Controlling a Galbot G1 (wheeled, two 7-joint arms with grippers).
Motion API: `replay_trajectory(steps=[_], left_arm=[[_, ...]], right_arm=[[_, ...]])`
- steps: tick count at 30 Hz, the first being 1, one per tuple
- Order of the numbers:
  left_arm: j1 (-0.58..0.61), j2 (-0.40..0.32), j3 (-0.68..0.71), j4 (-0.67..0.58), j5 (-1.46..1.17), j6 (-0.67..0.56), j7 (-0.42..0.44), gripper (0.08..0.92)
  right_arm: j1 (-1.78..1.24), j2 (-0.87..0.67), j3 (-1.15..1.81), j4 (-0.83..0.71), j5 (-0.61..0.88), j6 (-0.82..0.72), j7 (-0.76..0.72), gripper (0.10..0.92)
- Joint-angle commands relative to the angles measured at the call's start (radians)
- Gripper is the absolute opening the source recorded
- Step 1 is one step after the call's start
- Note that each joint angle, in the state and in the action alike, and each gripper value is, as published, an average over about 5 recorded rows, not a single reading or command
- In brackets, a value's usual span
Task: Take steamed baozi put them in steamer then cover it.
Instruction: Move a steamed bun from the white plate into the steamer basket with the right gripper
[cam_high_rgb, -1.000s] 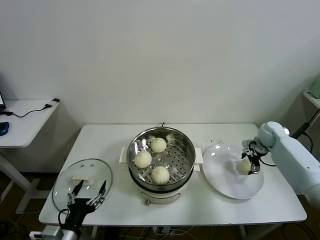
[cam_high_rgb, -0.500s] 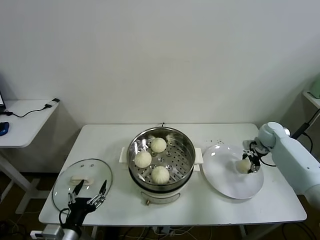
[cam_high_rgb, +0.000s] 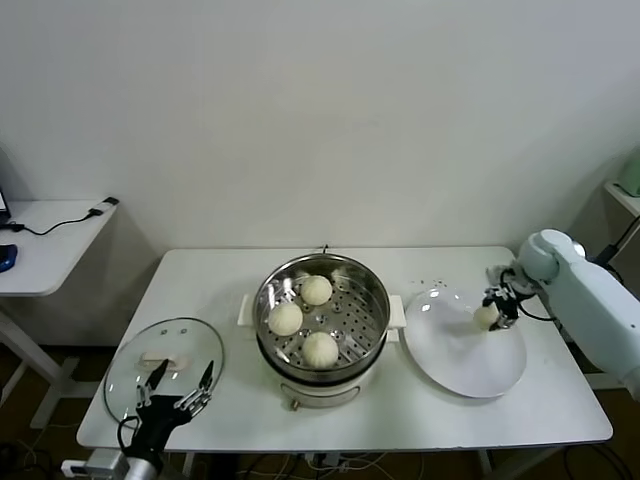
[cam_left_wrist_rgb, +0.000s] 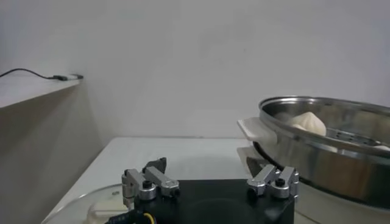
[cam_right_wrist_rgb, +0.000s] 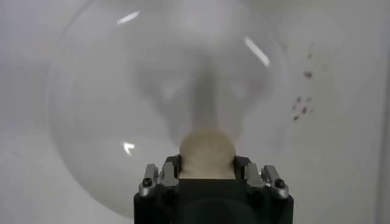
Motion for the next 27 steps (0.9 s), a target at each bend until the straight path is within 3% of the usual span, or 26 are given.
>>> replay_trajectory(steps=[1,8,11,27], left_arm=[[-0.008,0.008,-0.003,0.001,0.069,-0.013,-0.006,0.823],[-0.031,0.017,-0.007,0.012,0.079,-0.017,-0.019,0.823],[-0.041,0.021,-0.007,0.015,0.074,-0.021,-0.021,0.823],[-0.089,0.017,-0.014,0.037,0.05,-0.015,-0.019,0.823]], right_arm=[[0.39,-0.012,-0.377,0.204,0.396,-0.2,-0.017,0.577],[0.677,0.074,-0.652,0.326,0.759,-0.416,0.008,0.577],[0.75,0.119,-0.73,0.342,0.846,-0.463,0.026,0.577],[0.738,0.284,-0.914,0.301,0.842,-0.482,0.032,0.577]])
